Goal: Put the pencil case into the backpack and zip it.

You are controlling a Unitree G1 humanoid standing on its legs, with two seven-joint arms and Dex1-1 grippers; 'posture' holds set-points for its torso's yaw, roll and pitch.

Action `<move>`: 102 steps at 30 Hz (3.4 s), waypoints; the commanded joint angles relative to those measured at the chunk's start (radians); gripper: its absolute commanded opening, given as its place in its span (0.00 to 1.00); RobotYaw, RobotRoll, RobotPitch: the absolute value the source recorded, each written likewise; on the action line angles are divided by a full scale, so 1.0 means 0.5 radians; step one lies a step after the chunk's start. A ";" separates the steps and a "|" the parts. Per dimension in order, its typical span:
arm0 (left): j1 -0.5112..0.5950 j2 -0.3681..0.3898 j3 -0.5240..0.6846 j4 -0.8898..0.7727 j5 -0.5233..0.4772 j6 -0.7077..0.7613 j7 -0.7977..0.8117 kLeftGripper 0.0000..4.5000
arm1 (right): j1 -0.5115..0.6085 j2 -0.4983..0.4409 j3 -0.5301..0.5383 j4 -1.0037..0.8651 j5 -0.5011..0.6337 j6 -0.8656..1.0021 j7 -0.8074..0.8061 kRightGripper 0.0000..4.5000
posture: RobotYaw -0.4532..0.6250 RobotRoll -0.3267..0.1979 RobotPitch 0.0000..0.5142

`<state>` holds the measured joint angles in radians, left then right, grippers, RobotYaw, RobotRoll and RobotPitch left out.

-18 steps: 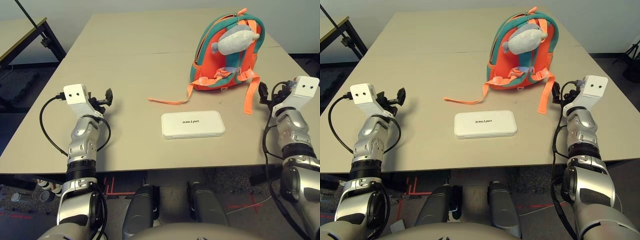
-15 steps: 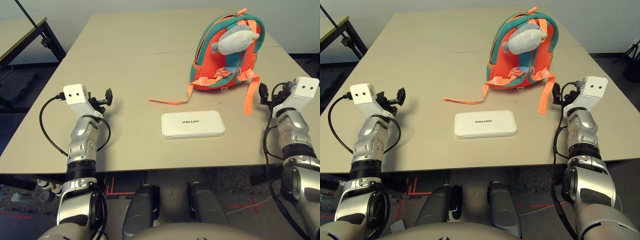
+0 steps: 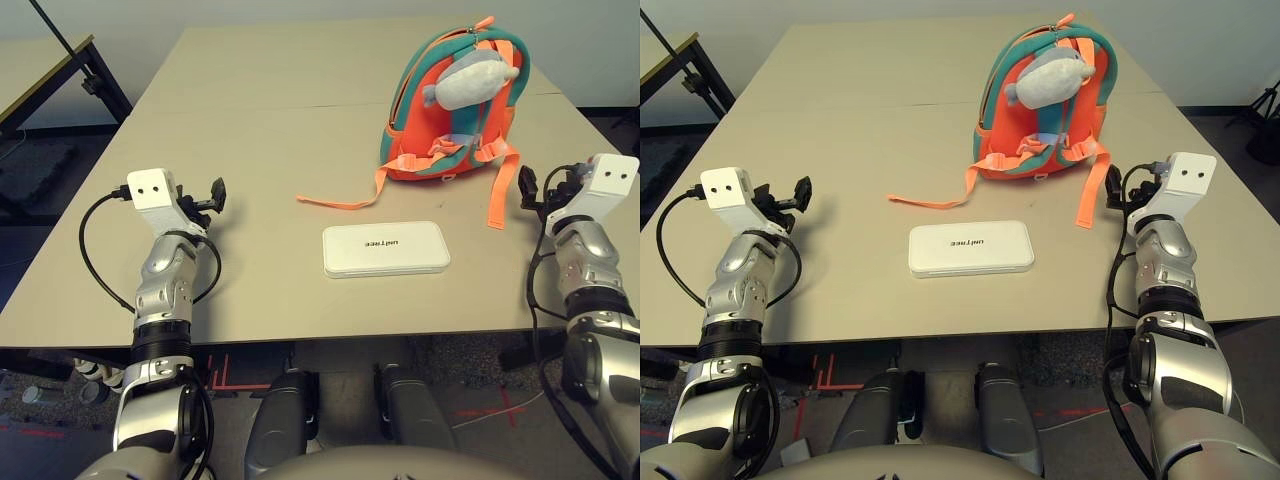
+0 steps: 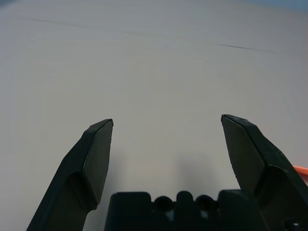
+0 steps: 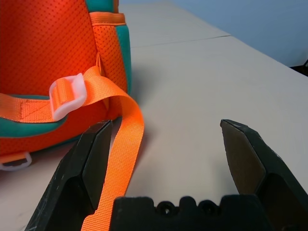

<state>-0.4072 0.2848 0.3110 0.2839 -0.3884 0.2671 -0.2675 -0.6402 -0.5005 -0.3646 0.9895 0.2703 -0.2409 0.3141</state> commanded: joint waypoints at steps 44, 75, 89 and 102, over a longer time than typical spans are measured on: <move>-0.244 -0.096 0.253 0.120 -1.176 2.457 -0.045 1.00 | 0.353 -0.083 0.376 -0.568 -0.249 0.256 0.560 0.99 | 0.26 0.62 0.23; -0.233 -0.186 0.201 0.078 -1.058 2.421 -0.107 1.00 | 0.708 -0.428 0.796 -1.540 -0.246 0.993 1.460 0.01 | 0.25 0.62 0.23; -0.189 -0.199 0.143 0.017 -1.016 2.424 -0.156 1.00 | 0.674 -0.122 0.745 -1.794 0.020 1.373 1.287 0.01 | 0.26 0.62 0.23; -0.188 -0.216 0.107 0.007 -0.988 2.393 -0.186 1.00 | 0.647 -0.068 0.785 -1.794 0.016 1.365 1.246 0.01 | 0.26 0.62 0.23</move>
<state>-0.5238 0.1933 0.4009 0.2796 -0.9122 1.4590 -0.3699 -0.3081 -0.5467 0.0163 0.1171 0.2632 0.4423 0.9361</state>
